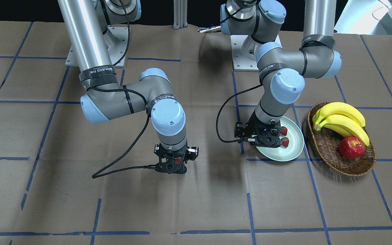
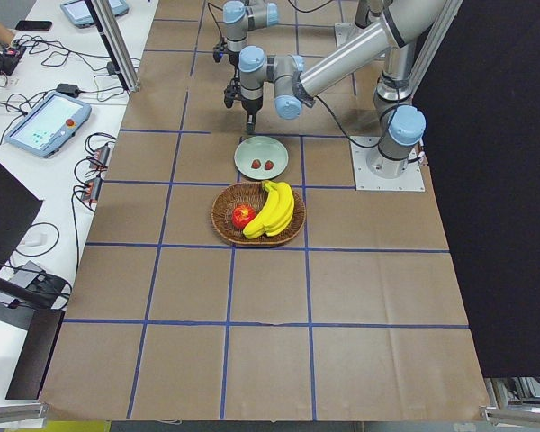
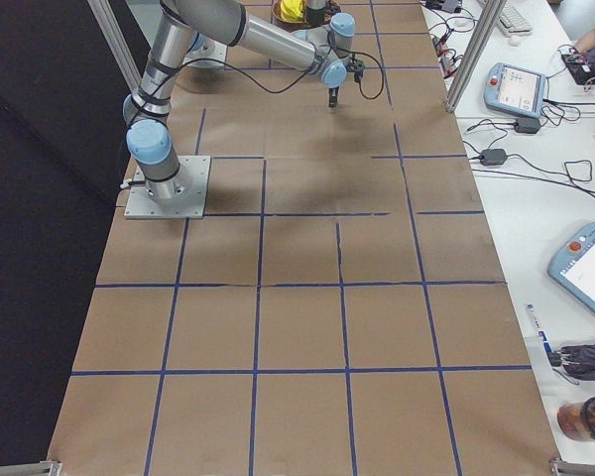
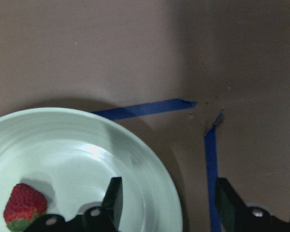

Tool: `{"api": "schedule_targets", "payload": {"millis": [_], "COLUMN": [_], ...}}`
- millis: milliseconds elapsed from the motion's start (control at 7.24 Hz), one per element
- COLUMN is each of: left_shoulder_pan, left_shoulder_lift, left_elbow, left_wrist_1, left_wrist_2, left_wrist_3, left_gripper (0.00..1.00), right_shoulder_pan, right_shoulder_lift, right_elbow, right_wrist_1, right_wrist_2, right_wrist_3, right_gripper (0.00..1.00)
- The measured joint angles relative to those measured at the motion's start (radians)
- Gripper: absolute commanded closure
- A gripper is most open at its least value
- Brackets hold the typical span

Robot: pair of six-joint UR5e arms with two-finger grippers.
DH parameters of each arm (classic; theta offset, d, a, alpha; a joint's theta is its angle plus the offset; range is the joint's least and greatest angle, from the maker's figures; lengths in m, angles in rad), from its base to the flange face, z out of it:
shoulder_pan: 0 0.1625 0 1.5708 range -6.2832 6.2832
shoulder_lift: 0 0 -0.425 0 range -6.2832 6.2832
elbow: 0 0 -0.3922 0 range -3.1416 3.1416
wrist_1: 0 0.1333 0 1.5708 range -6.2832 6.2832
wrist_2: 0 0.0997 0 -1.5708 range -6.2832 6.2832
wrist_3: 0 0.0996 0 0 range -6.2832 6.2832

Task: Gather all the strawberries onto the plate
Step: 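Release the last strawberry at center with the right gripper while the left reaches toward it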

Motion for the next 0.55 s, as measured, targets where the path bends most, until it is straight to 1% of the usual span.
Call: {"api": "schedule_targets", "payload": {"millis": [138, 276, 414, 552], "left_shoulder_pan": [-0.028, -0.053, -0.078, -0.106], "left_shoulder_lift": [0.000, 0.000, -0.003, -0.009], "left_elbow": [0.007, 0.011, 0.017, 0.028], "left_wrist_1": [0.000, 0.000, 0.001, 0.001], "left_wrist_2": [-0.010, -0.015, -0.017, -0.017], "left_wrist_3": [-0.058, -0.103, -0.144, -0.181], "left_gripper": [0.17, 0.17, 0.13, 0.02], "right_shoulder_pan": [-0.015, -0.044, -0.090, -0.148], "right_shoulder_lift": [-0.031, -0.076, -0.130, -0.193], "right_elbow": [0.002, 0.006, 0.011, 0.015], "right_wrist_1": [0.018, 0.060, 0.116, 0.180], "right_wrist_2": [-0.001, -0.004, -0.010, -0.015], "right_wrist_3": [-0.009, -0.043, -0.103, -0.170], "right_gripper": [0.00, 0.00, 0.00, 0.00]}}
